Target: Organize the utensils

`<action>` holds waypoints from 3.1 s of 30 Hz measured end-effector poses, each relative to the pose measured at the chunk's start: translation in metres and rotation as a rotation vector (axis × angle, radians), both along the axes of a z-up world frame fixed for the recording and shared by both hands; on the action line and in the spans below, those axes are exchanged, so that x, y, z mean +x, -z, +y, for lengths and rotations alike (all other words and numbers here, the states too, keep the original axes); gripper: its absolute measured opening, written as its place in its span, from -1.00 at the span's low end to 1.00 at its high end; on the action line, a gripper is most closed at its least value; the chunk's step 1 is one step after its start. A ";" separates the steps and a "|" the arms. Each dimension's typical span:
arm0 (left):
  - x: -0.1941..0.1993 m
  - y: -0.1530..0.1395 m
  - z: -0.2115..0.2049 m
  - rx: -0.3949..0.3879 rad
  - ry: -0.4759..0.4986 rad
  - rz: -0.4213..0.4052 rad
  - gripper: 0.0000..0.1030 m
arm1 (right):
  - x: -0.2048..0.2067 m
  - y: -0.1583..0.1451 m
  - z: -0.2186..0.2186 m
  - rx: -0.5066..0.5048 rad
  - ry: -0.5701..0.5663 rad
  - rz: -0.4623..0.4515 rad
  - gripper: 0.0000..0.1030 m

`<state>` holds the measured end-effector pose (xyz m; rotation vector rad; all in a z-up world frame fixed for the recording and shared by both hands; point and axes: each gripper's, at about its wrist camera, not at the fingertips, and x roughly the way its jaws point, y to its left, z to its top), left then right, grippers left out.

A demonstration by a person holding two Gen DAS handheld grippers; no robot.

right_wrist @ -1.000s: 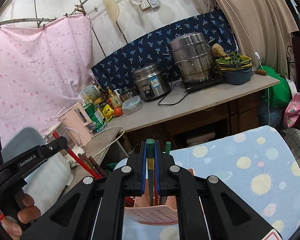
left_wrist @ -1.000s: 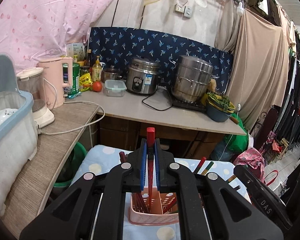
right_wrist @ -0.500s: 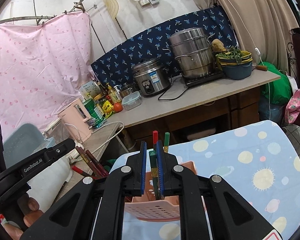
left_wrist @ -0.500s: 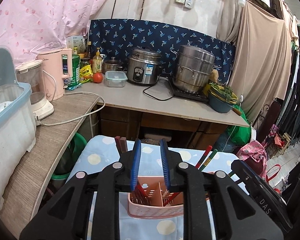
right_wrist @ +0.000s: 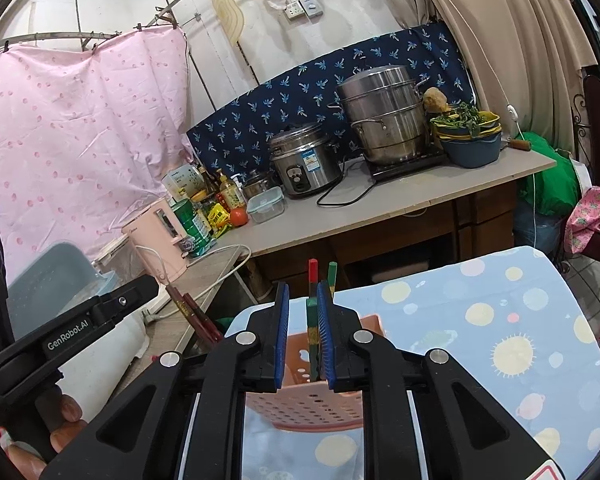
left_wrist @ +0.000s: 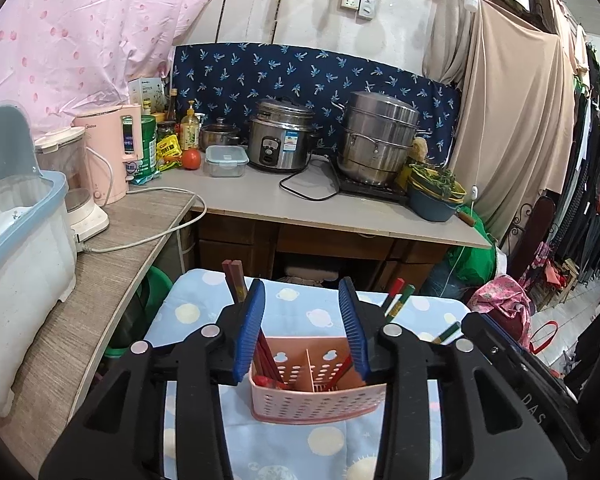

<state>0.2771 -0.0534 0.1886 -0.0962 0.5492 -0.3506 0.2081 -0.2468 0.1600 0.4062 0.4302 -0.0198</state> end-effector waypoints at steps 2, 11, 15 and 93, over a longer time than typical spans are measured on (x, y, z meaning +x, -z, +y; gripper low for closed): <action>-0.008 -0.001 0.000 0.000 0.006 -0.003 -0.19 | -0.007 0.001 0.003 -0.011 -0.006 0.007 -0.68; -0.039 0.006 0.003 0.024 0.011 0.010 -0.08 | -0.035 0.011 0.020 -0.064 -0.030 0.053 -0.60; -0.049 0.013 0.006 0.035 0.003 0.024 -0.04 | -0.046 0.016 0.029 -0.093 -0.039 0.071 -0.58; -0.105 0.131 0.028 0.264 -0.089 0.243 0.86 | -0.101 0.103 0.047 -0.259 0.022 0.332 0.67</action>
